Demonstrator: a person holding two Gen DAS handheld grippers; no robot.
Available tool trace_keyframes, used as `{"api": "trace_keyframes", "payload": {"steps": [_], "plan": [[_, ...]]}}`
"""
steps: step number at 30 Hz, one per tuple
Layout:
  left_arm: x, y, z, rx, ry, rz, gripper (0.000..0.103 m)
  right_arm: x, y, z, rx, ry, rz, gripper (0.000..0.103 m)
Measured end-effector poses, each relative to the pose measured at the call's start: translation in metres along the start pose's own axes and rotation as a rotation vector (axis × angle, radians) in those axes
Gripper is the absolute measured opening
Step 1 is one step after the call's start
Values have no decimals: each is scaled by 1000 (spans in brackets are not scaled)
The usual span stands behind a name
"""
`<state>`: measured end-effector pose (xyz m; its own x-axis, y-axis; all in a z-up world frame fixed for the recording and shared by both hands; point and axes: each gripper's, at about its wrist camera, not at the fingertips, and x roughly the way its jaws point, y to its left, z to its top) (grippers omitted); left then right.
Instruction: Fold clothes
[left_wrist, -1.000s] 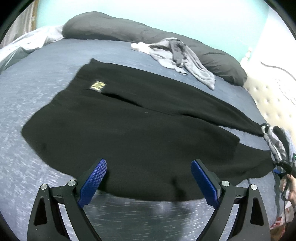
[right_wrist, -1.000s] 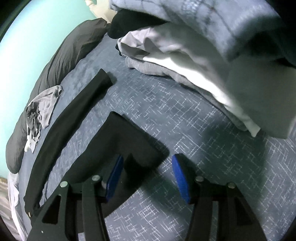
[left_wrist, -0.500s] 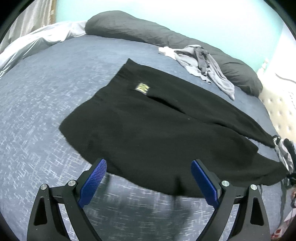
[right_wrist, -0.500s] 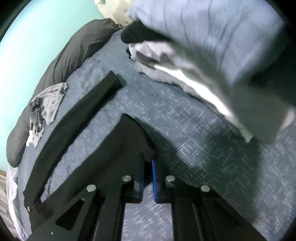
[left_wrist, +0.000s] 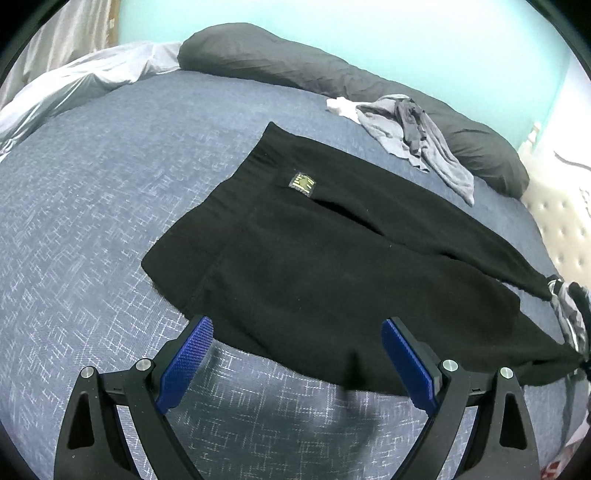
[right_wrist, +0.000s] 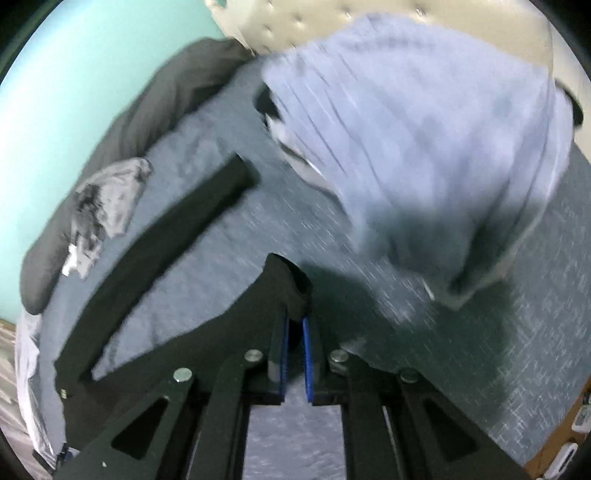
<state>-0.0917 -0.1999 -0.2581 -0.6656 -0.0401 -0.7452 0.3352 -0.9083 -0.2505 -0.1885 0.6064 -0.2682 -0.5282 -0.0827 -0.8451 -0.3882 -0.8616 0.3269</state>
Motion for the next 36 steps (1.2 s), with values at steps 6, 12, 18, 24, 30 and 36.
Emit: {"api": "trace_keyframes", "payload": {"steps": [6, 12, 18, 24, 30, 36], "plan": [[5, 1, 0, 4, 16, 8, 95, -21, 6, 4, -30, -35, 43, 6], [6, 11, 3, -3, 22, 28, 95, -24, 10, 7, -83, -39, 29, 6], [9, 44, 2, -56, 53, 61, 95, 1, -3, -12, -30, -12, 34, 6], [16, 67, 2, -148, 74, 44, 95, 2, -10, -14, -17, -22, 52, 6], [34, 73, 4, -202, 85, 19, 84, 3, -4, -14, -25, -23, 55, 6], [43, 80, 9, -233, 89, -26, 43, 3, 0, -13, -35, -33, 54, 6]]}}
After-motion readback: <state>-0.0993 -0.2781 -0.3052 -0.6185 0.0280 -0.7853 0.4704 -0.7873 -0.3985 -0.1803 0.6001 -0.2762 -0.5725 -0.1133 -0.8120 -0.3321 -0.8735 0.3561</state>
